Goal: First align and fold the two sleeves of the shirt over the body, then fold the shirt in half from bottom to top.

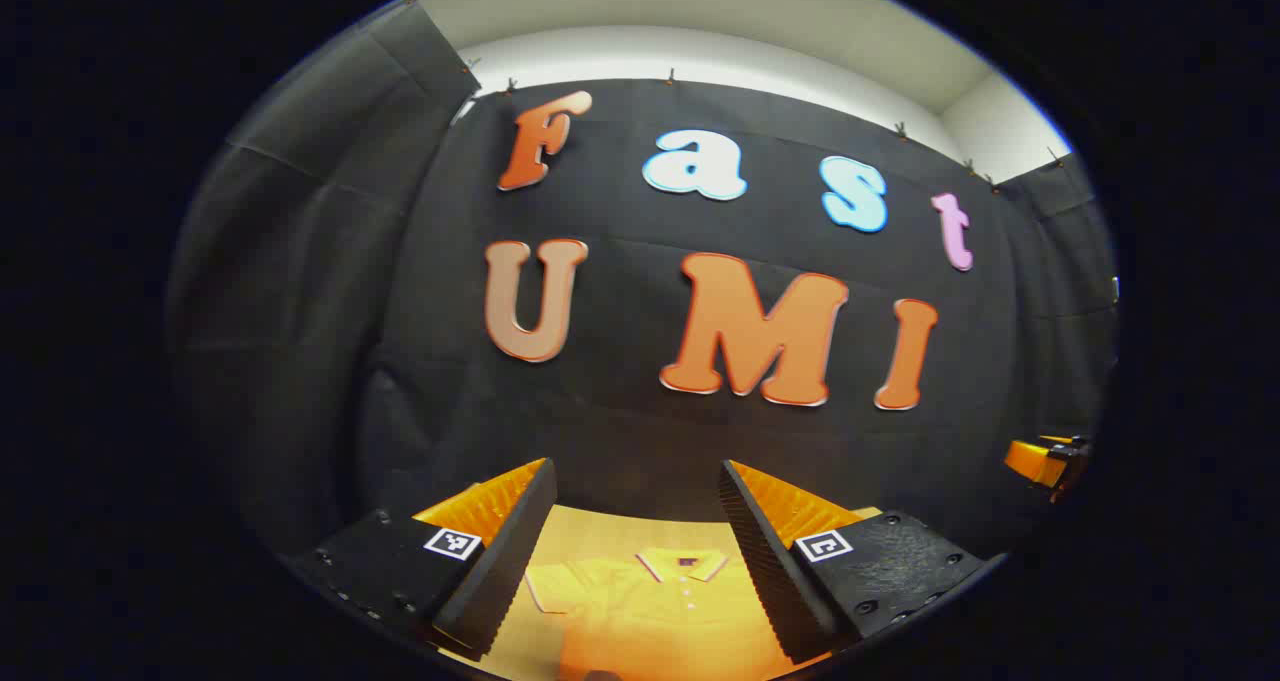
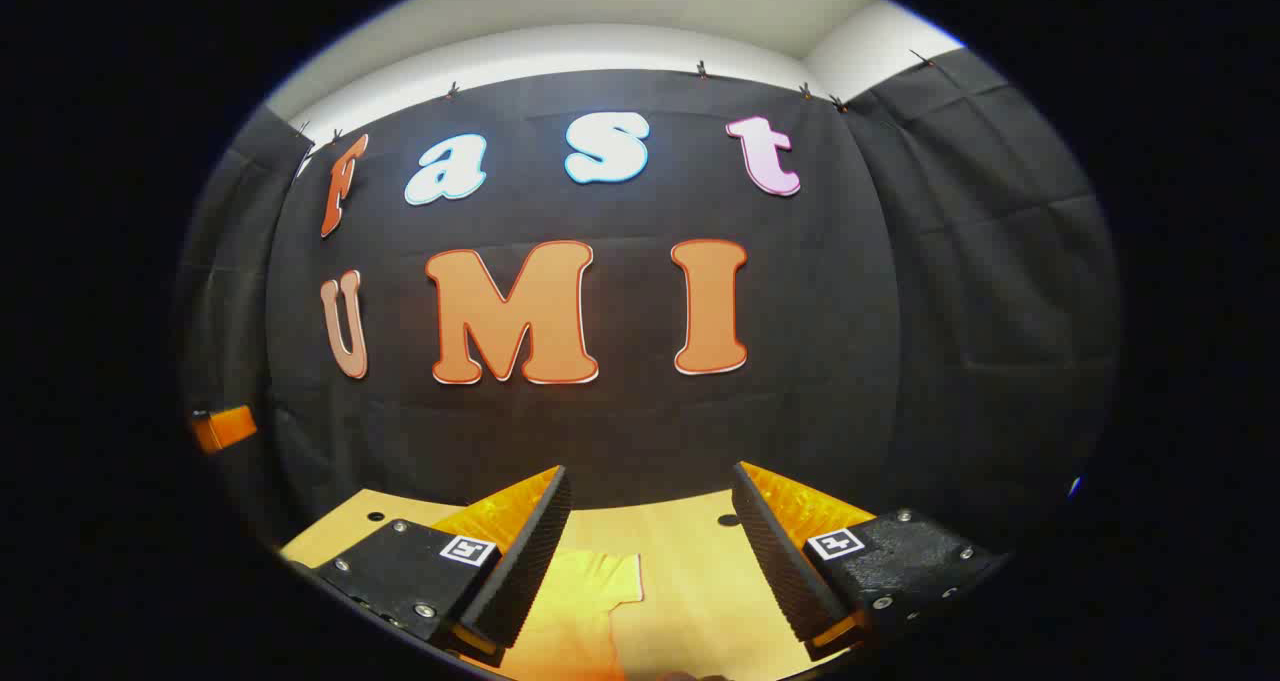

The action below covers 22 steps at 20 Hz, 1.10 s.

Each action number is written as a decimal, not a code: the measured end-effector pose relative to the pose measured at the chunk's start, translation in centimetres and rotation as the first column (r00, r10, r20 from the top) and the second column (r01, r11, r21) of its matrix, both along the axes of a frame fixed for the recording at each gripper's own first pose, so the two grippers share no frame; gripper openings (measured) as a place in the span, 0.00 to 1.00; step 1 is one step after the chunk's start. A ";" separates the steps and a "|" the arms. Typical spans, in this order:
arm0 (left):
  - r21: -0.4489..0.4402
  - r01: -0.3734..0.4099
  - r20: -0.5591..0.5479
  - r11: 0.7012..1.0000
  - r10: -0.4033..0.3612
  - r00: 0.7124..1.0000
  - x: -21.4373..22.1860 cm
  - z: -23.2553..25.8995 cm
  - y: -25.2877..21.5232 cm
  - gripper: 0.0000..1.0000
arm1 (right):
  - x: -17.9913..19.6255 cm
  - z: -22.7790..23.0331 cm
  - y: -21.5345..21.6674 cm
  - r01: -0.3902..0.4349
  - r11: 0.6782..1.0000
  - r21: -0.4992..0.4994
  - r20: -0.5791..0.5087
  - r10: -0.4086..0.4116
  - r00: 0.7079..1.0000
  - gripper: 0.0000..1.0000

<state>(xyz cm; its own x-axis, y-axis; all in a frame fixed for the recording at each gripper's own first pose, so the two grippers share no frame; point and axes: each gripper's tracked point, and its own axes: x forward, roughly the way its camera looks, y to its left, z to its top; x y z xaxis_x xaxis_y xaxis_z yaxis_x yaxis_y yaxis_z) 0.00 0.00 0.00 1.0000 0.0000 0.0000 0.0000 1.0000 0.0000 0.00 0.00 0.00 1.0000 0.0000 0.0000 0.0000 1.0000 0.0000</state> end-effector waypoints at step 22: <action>0.090 0.002 -0.097 0.996 0.007 0.995 5.3 -4.6 1.7 0.98 | 3.9 -8.5 3.2 -0.001 0.999 -0.054 -0.282 -0.015 0.959 0.98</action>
